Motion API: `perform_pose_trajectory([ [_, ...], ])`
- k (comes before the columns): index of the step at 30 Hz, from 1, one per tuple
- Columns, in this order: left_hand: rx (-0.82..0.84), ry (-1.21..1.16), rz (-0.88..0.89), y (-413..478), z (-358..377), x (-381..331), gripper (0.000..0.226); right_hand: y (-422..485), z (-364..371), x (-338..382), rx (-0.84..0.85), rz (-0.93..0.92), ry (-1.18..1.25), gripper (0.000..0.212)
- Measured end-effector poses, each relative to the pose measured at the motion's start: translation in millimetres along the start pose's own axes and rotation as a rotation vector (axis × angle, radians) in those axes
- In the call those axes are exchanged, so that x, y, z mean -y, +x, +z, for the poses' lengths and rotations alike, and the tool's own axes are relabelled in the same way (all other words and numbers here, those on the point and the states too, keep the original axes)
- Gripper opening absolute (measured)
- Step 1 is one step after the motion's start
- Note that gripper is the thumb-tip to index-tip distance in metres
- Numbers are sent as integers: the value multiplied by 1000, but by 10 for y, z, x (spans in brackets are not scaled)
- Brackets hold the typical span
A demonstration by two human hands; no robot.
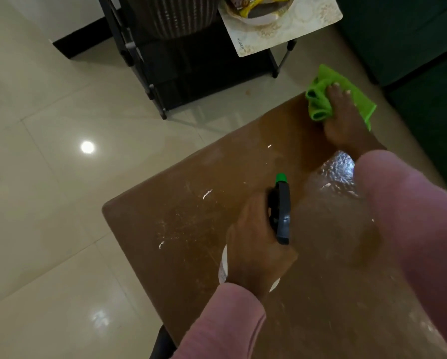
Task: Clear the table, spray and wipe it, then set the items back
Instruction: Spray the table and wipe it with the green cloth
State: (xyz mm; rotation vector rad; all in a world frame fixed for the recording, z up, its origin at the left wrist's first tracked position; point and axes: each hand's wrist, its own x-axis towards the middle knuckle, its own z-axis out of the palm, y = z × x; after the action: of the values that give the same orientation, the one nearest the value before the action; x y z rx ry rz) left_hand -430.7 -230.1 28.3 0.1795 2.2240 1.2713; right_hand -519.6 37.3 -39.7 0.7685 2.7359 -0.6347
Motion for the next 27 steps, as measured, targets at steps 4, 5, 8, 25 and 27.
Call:
perform_pose_trajectory([
  [4, 17, -16, 25, -18, 17, -25, 47, -8, 229, 402, 5, -146, -13, 70],
  [5, -6, -18, 27, -20, 7, -35, 45, -137, 341, 485, 54, -256, -36, 74],
  [8, -96, -11, -4, -23, -46, -7, 32, -565, 538, 468, 151, -453, -107, 84],
  [25, -122, 25, -289, -150, -605, 467, 13, -758, 623, 640, -57, 86, 206, 65],
  [27, -134, -1, -280, -209, -644, 480, 16, -913, 792, 848, -9, -44, 134, 70],
])
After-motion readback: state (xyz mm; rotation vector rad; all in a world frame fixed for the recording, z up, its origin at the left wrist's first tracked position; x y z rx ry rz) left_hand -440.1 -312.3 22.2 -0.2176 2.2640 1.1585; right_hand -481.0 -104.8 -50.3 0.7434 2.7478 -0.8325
